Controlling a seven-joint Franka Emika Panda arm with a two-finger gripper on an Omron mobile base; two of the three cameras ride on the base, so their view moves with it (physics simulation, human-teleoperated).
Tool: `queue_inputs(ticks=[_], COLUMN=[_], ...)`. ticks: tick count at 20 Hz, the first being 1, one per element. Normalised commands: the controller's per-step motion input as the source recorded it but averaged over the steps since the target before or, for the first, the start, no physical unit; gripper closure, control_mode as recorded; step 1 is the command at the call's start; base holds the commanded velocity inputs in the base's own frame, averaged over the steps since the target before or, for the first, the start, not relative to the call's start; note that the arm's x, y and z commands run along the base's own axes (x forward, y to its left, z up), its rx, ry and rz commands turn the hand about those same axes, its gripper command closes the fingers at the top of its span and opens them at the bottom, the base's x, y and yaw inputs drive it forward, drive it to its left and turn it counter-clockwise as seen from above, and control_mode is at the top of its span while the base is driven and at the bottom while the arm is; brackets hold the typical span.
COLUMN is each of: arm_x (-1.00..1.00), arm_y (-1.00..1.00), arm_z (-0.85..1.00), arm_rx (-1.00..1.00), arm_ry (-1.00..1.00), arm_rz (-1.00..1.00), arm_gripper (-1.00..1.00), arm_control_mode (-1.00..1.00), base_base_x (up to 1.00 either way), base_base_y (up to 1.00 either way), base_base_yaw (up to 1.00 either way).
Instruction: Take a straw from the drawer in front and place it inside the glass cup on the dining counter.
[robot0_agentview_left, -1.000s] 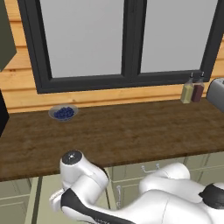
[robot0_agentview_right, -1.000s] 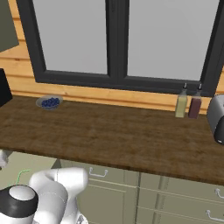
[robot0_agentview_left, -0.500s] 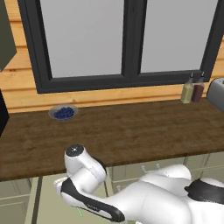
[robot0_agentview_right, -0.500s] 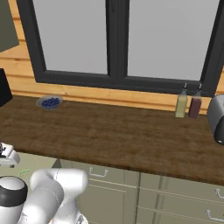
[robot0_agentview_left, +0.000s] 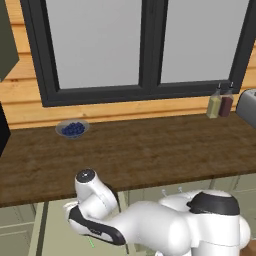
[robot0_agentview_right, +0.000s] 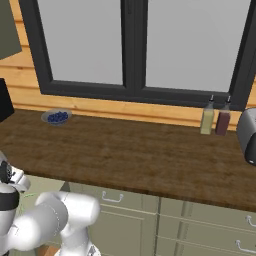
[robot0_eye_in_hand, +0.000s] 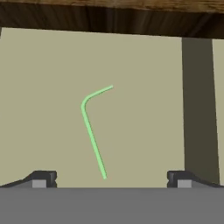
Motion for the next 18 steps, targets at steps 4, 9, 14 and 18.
queue_inputs(ticks=[4, 9, 14, 18], arm_x=[0.12, 0.0, 0.1, 0.32], arm_y=[0.25, 0.34, 0.12, 0.0], arm_z=[-0.45, -0.35, -0.11, -0.03], arm_rx=[0.0, 0.0, 0.0, 0.0], arm_ry=[-0.05, -0.09, -0.02, 0.01], arm_rz=[-0.03, 0.0, 0.0, 0.0], arm_gripper=[-1.0, -1.0, -1.0, -1.0], arm_control_mode=[-1.0, -1.0, -1.0, -1.0], base_base_x=[0.0, 0.0, 0.0, 0.0], base_base_y=[0.0, 0.0, 0.0, 0.0], base_base_yaw=[0.0, 0.0, 0.0, 0.0])
